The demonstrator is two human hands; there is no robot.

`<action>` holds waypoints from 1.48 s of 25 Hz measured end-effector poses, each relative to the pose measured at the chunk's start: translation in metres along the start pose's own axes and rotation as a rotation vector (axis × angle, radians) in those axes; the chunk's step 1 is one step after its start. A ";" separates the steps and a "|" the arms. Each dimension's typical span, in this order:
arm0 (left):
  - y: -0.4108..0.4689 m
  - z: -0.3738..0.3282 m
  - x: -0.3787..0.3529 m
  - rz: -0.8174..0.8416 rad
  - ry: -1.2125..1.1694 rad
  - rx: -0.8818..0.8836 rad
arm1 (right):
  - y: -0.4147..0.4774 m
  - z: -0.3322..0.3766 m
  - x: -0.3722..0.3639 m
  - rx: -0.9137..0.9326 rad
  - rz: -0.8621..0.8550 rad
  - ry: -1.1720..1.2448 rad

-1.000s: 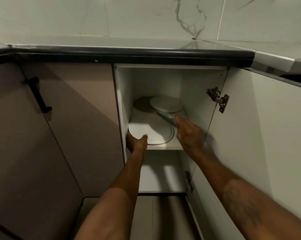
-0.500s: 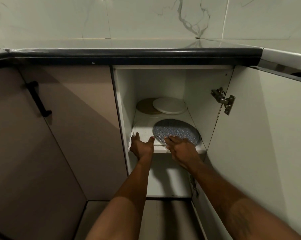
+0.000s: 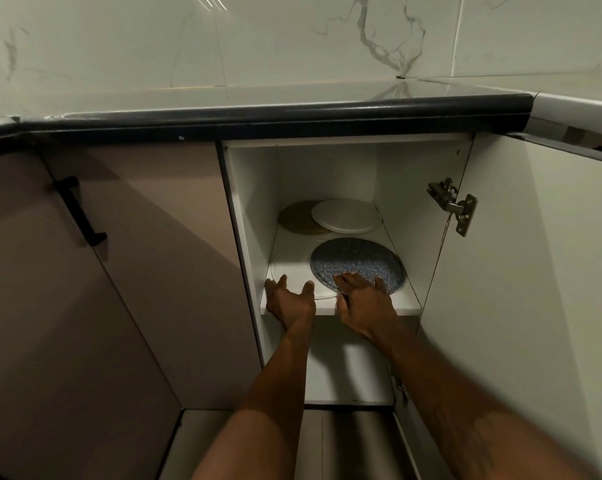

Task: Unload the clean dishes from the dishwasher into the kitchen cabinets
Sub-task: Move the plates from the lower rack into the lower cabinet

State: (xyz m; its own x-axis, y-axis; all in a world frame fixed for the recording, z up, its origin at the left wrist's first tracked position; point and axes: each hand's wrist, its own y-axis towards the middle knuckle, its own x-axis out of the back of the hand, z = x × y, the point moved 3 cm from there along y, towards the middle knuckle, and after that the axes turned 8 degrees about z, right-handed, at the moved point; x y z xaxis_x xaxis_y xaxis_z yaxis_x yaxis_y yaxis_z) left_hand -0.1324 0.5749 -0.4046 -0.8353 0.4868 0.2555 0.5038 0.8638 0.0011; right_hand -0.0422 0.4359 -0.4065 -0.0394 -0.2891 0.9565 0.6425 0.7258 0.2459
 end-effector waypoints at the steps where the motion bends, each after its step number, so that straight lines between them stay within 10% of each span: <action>1: 0.000 0.000 -0.001 -0.007 0.007 -0.004 | 0.000 0.000 -0.004 -0.015 -0.021 0.004; 20: -0.015 -0.019 0.009 0.022 0.153 0.035 | -0.037 0.000 0.016 -0.250 0.097 0.234; 26: -0.071 -0.071 0.076 0.524 0.665 -0.137 | -0.088 0.042 0.121 -0.323 0.201 0.280; 37: -0.171 -0.327 0.194 0.705 0.878 -0.250 | -0.140 0.141 0.379 -0.373 0.286 0.387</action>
State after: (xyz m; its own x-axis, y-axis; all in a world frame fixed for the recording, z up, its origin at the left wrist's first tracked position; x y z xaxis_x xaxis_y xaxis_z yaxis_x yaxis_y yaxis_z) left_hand -0.3090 0.4794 -0.0389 0.0410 0.5088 0.8599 0.9092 0.3379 -0.2432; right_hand -0.2552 0.3126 -0.0560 0.4102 -0.3719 0.8327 0.8143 0.5604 -0.1508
